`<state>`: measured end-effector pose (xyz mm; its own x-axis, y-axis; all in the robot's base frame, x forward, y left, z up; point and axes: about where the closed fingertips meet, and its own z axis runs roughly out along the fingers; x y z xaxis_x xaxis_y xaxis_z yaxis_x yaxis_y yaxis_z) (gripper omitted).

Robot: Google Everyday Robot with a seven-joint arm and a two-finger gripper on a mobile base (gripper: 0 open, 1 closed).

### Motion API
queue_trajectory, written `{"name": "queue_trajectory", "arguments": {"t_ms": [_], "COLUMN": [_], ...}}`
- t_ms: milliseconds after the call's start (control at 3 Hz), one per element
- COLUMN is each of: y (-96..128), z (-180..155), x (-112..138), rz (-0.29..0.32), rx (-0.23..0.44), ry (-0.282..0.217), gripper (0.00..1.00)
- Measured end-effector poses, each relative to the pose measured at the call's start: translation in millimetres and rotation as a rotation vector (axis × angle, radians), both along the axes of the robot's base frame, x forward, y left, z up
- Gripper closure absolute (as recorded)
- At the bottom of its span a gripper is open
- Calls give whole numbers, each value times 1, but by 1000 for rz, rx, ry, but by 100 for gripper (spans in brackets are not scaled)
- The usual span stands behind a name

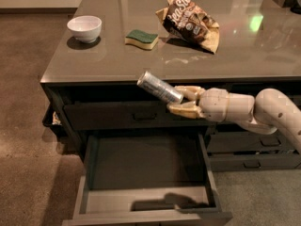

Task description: Pick redbull can from middle drawer and place on counter

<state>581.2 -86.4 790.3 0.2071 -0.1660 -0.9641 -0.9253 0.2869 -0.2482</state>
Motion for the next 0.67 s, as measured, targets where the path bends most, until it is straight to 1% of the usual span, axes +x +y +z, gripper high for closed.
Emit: {"name": "queue_trajectory", "arguments": {"t_ms": [333, 667], "y": [-6, 10], "z": [44, 69], "x": [6, 22], "rz": [-32, -81], "rx": [28, -17], "ry": [-43, -37], "gripper": [100, 100]}}
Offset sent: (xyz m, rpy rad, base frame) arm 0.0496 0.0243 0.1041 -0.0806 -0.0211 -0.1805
